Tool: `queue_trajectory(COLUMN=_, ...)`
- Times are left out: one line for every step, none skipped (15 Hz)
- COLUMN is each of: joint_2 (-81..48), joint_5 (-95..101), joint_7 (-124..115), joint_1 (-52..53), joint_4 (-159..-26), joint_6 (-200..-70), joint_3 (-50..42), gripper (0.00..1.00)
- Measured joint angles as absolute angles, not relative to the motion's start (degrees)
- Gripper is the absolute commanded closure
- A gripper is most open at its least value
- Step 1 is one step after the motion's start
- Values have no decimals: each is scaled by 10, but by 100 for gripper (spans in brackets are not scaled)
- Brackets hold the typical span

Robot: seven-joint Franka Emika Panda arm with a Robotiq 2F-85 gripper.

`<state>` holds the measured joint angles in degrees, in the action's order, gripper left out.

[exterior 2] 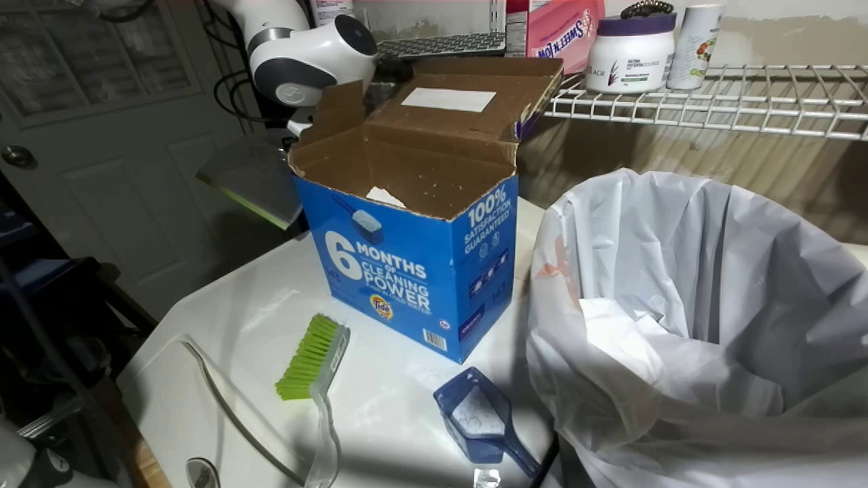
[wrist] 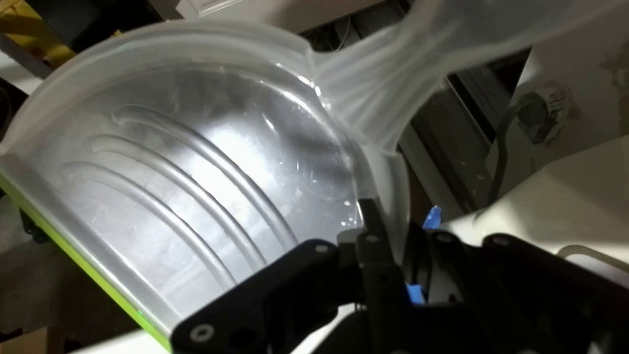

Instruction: Move the dustpan forward

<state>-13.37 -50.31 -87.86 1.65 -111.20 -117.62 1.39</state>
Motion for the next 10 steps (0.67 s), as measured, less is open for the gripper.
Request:
queue_trajectory(joint_2=-135, joint_5=-505, joint_7=-870, joint_1=16, joint_4=-1112, joint_6=-1176, joint_3=13, gripper=98)
queue_trajectory(joint_2=-136, joint_5=-506, joint_7=-862, joint_1=15, joint_4=-1112, joint_6=-1176, joint_3=12, gripper=98)
queue_trajectory(joint_2=-137, joint_5=-506, joint_7=-855, joint_1=14, joint_4=-1112, joint_6=-1177, joint_3=11, gripper=98)
queue_trajectory(joint_2=-138, joint_5=-506, joint_7=-847, joint_1=14, joint_4=-1112, joint_6=-1177, joint_3=10, gripper=98)
queue_trajectory(joint_2=-139, joint_5=-506, joint_7=-839, joint_1=13, joint_4=-1112, joint_6=-1177, joint_3=8, gripper=98)
queue_trajectory(joint_2=-141, joint_5=-506, joint_7=-830, joint_1=11, joint_4=-1112, joint_6=-1178, joint_3=6, gripper=98)
queue_trajectory(joint_2=-142, joint_5=-506, joint_7=-821, joint_1=10, joint_4=-1112, joint_6=-1179, joint_3=4, gripper=98)
queue_trajectory(joint_2=-143, joint_5=-506, joint_7=-812, joint_1=9, joint_4=-1112, joint_6=-1180, joint_3=2, gripper=98)
queue_trajectory(joint_2=-144, joint_5=-506, joint_7=-804, joint_1=9, joint_4=-1112, joint_6=-1181, joint_3=0, gripper=98)
queue_trajectory(joint_2=-145, joint_5=-506, joint_7=-798, joint_1=9, joint_4=-1111, joint_6=-1183, joint_3=-1, gripper=98)
